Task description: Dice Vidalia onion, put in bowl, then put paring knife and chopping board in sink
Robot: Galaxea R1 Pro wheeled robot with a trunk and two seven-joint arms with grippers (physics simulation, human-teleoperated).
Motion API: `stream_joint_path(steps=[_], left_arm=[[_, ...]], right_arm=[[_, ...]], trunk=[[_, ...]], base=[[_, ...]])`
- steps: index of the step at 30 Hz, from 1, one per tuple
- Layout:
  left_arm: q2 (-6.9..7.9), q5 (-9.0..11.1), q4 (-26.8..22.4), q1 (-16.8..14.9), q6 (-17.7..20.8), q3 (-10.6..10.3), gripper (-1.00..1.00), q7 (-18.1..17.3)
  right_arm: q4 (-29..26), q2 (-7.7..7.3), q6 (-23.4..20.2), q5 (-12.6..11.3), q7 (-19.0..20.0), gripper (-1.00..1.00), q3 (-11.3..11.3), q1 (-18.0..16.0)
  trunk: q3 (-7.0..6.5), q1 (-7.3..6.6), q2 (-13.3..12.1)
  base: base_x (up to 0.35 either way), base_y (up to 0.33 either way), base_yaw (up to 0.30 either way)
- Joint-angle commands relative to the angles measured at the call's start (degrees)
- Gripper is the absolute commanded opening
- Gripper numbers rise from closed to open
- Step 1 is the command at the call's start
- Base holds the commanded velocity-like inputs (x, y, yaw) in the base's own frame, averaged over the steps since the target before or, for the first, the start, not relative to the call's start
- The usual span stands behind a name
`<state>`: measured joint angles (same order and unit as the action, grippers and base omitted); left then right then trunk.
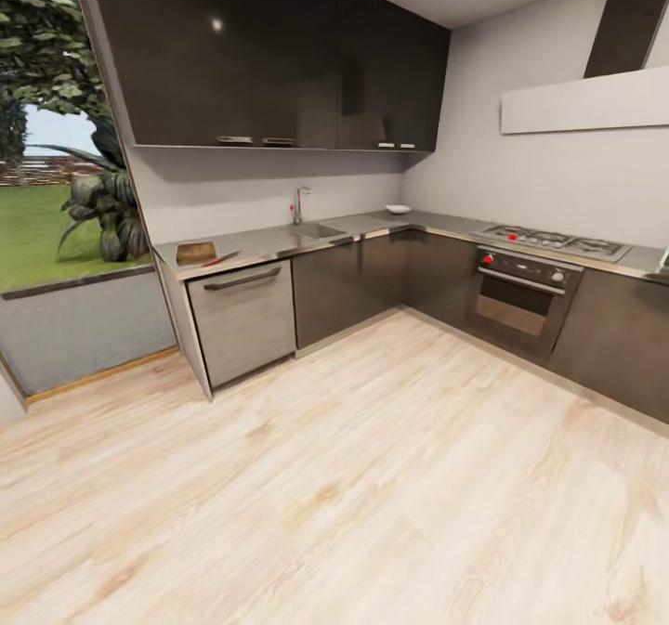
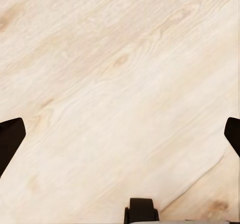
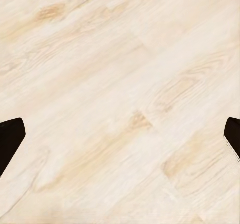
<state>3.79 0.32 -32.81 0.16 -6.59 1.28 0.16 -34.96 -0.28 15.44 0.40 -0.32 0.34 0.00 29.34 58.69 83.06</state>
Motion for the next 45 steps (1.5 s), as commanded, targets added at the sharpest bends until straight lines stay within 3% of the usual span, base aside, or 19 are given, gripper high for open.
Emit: stream_joint_path(steps=[1,45], left_arm=[[-0.01,0.03,-0.06,0.02,-0.09,0.04,1.00,0.02],[-0.01,-0.06,-0.06,0.02,-1.26,-0.04,1.00,0.07]], right_arm=[[-0.02,-0.04,0.12,0.04,-0.03,1.00,0.02,0.00],[-0.02,0.09,0.12,0.04,-0.03,1.00,0.01,0.00]], trunk=[[0.04,0.04,0.02],[0.04,0.04,0.02]], base=[[0.318,-0.092,0.000],[0.319,-0.101,0.000]])
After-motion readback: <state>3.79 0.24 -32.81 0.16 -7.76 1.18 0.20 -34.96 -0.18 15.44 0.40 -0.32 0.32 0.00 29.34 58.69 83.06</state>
